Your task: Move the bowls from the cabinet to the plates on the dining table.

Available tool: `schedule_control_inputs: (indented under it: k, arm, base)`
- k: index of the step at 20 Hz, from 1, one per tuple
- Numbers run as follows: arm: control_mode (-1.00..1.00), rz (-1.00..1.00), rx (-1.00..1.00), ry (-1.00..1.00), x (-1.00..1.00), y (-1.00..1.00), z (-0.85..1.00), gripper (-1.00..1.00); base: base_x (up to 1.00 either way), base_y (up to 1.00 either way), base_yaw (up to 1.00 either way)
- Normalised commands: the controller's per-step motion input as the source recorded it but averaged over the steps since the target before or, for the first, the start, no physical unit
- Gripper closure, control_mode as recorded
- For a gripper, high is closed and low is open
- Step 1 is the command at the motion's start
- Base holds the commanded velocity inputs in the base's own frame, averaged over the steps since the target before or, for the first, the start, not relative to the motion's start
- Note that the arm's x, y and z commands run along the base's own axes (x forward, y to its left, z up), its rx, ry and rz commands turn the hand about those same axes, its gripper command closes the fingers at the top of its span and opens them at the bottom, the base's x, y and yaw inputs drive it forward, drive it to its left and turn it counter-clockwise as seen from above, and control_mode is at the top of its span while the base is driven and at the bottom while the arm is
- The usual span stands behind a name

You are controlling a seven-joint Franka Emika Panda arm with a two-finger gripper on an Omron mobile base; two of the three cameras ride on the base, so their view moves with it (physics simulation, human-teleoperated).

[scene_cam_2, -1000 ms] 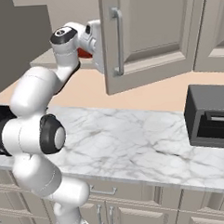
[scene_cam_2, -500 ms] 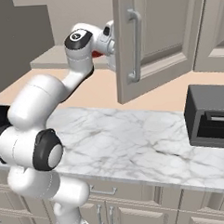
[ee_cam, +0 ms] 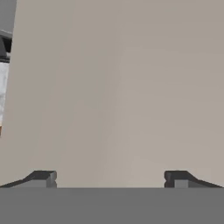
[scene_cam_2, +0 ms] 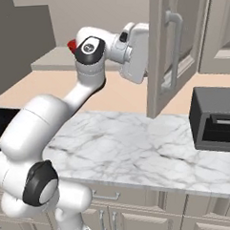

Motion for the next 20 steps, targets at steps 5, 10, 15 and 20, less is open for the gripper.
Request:
schedule_control_inputs:
  k: [5,10,15,20]
  arm:
    - [-1.0,0.2,0.0,0.0,-0.05,-0.25,0.0,-1.0]
    - [-1.0,0.15,0.0,0.0,-0.03,-0.48,-0.07,-1.0]
    - [-1.0,0.14,0.0,0.0,-0.01,-0.27,-0.02,-1.0]
    - [-1.0,0.1,0.01,-0.01,0.0,0.17,0.0,-1.0]
  base:
    - [0.0,0.0,0.0]
    - [0.0,0.0,0.0]
    - [0.0,0.0,0.0]
    - [0.0,0.0,0.0]
